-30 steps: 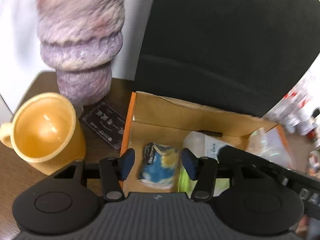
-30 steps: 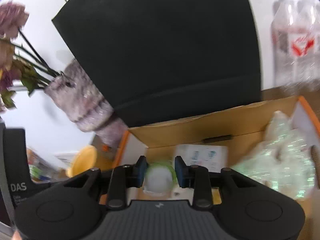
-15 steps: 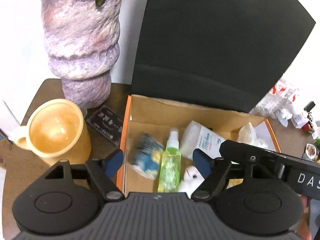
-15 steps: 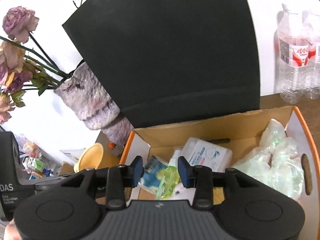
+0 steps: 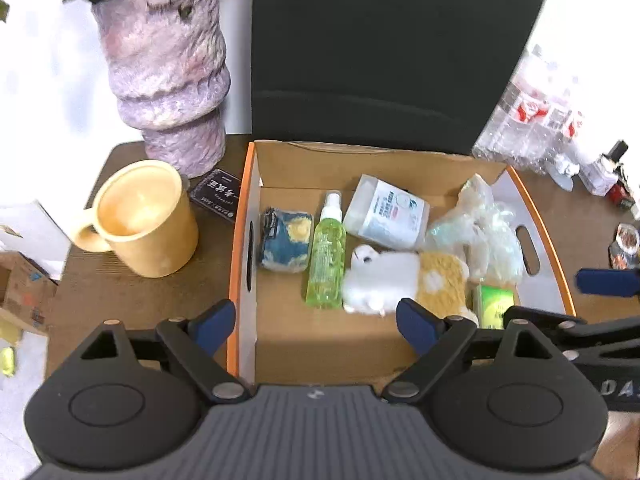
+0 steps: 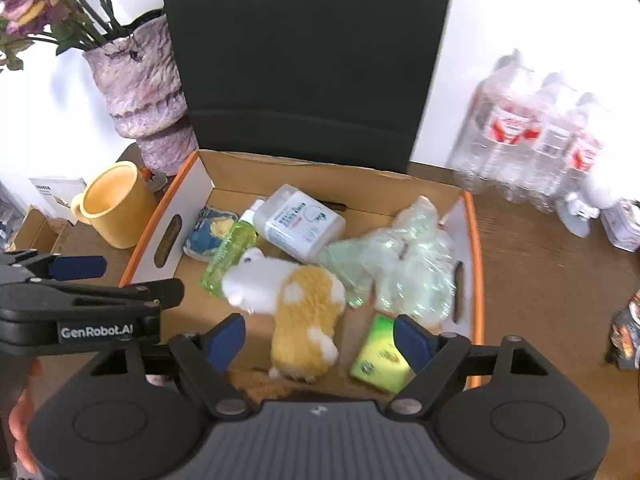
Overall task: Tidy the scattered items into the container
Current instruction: 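Open both tools over the box to drop the pouch and bottle, then withdraw both open tools from the box back over the table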
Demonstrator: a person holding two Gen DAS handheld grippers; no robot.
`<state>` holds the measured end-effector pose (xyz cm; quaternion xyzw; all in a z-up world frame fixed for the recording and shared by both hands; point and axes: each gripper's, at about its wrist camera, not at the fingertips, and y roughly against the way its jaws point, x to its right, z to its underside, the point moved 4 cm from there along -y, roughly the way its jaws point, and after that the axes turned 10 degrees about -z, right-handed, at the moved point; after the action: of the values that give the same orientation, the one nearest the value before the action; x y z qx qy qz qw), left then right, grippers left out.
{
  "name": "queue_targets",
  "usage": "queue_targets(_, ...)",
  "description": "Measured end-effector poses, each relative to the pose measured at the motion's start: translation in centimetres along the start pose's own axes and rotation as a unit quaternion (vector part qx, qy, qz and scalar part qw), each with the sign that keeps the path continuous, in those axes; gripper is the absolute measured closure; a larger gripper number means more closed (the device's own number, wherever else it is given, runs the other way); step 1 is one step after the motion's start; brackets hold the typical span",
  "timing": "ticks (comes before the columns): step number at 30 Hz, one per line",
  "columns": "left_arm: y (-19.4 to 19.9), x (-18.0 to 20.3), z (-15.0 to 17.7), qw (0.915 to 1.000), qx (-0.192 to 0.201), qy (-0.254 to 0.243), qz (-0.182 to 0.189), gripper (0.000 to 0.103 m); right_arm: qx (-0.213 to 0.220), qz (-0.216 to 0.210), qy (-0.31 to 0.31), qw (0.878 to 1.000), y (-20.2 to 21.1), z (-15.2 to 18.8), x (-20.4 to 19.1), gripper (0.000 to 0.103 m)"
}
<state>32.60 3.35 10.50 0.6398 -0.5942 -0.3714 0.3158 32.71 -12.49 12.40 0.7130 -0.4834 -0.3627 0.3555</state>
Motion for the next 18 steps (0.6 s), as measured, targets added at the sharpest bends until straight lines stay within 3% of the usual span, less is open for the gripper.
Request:
queue_targets(9,7.5,1.3,1.4,0.9984,0.041,-0.015,-0.035,0.002,0.011,0.012,-0.039,0.999,5.9,2.1,0.5,0.016)
queue_targets(18,14.9,1.5,4.0,0.9965,0.072,-0.01,-0.04,0.002,0.043,0.002,-0.048,0.998,12.7,5.0,-1.1,0.015)
